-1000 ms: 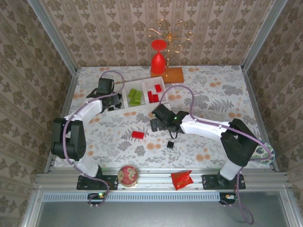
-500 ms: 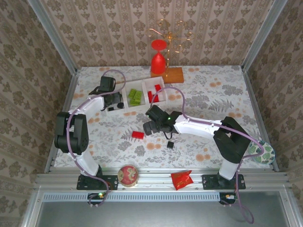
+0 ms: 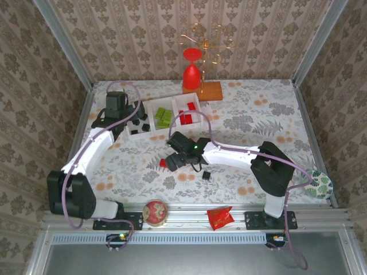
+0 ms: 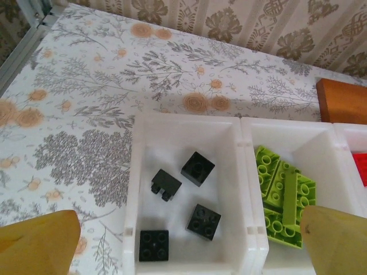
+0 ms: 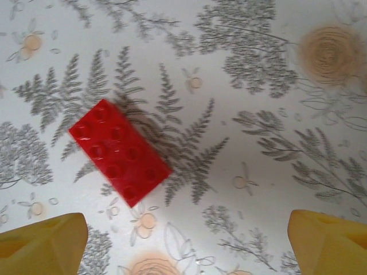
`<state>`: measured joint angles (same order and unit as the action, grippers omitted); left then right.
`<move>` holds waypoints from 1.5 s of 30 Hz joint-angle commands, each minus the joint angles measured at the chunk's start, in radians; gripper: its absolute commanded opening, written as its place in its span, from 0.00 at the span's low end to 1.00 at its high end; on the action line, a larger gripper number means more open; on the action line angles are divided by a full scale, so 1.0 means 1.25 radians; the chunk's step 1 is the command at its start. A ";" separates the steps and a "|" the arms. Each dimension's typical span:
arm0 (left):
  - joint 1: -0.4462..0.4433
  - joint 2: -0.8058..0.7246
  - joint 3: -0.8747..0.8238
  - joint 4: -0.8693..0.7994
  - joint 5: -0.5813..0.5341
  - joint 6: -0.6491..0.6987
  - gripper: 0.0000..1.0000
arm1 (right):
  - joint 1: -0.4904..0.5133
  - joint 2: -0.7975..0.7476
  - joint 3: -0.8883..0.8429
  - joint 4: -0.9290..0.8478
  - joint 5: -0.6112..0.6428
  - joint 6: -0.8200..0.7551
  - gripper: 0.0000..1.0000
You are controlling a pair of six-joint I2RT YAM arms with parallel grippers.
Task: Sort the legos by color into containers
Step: Pick up the lego from the center of the table.
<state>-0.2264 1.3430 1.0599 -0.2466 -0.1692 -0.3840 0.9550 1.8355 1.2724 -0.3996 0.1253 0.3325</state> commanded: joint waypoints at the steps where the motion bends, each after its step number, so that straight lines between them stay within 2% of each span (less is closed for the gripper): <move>1: 0.005 -0.065 -0.056 0.005 -0.022 -0.030 1.00 | 0.010 0.027 0.028 -0.029 -0.045 -0.046 0.89; 12: 0.022 -0.285 -0.210 -0.012 -0.070 -0.054 1.00 | 0.019 0.117 0.116 -0.075 -0.068 -0.112 0.82; 18: 0.040 -0.353 -0.252 -0.023 -0.069 -0.059 1.00 | 0.019 0.149 0.150 -0.088 -0.056 -0.148 0.81; 45: 0.068 -0.348 -0.275 -0.016 -0.040 -0.062 1.00 | 0.037 0.257 0.244 -0.136 -0.054 -0.208 0.75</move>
<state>-0.1524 0.9039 0.7269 -0.2607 -0.2310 -0.4461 0.9932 2.1315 1.5490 -0.5274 0.0586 0.0883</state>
